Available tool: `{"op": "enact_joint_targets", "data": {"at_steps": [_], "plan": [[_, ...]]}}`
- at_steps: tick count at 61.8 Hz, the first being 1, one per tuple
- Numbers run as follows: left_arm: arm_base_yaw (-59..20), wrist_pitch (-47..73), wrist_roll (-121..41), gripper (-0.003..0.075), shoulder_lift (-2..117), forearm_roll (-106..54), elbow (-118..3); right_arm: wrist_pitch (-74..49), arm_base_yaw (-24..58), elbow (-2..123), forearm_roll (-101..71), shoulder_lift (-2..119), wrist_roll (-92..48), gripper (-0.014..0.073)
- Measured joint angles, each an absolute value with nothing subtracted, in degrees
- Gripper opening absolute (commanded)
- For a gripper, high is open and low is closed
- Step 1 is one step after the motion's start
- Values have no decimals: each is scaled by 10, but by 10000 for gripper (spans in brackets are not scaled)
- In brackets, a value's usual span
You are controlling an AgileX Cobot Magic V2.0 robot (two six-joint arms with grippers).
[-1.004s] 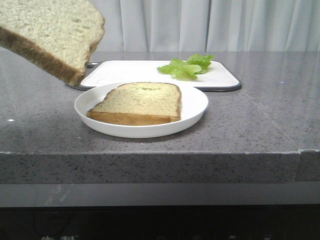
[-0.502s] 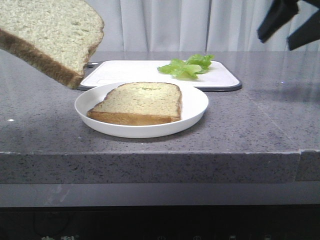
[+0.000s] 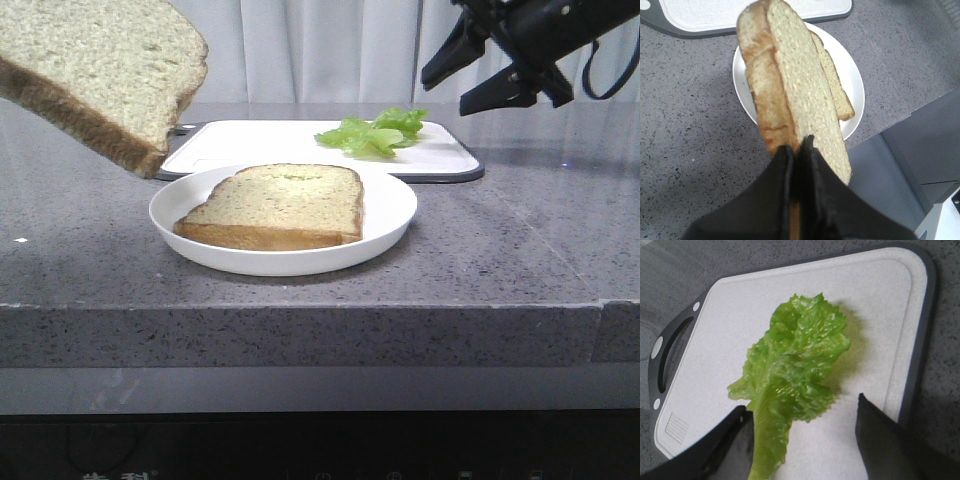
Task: Left arm grabs bread, right arm adds lettuce
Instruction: 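Reach the right gripper to the lettuce leaf and grasp it, then carry the lettuce with the right gripper and lay it on the bottom slice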
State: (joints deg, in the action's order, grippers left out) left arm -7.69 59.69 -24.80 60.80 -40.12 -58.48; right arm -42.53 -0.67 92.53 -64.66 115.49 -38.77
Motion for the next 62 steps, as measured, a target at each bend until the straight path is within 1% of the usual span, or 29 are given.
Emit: {"op": "enact_joint_targets", "data": {"at_steps": [10,24,26,30,38,41,45,51,62], "plan": [[-77,597,-248,-20,608,-402,-585,-428,2,966,-653,1201,-388,466],[-77,597,-249,-20,608,-402,-585,-428,36,1018,-656,1244,-389,460],[-77,597,-249,-20,608,-402,-585,-428,39,1023,-656,1247,-389,435],[-77,597,-249,-20,608,-402,-585,-428,45,1029,-657,1251,-389,353],[-77,597,-249,-20,608,-402,-585,-423,49,1031,-657,1251,-389,129],[-77,597,-249,-20,608,-402,-585,-421,49,1031,-658,1251,-389,62],[-77,597,-249,-20,608,-402,-585,-417,49,1031,-658,1251,-389,-6],[-77,597,-249,-20,608,-402,-585,-417,49,1031,-658,1251,-389,-69],[-77,597,-249,-20,608,-402,-585,-425,49,1031,-660,1245,-389,-66]]}}
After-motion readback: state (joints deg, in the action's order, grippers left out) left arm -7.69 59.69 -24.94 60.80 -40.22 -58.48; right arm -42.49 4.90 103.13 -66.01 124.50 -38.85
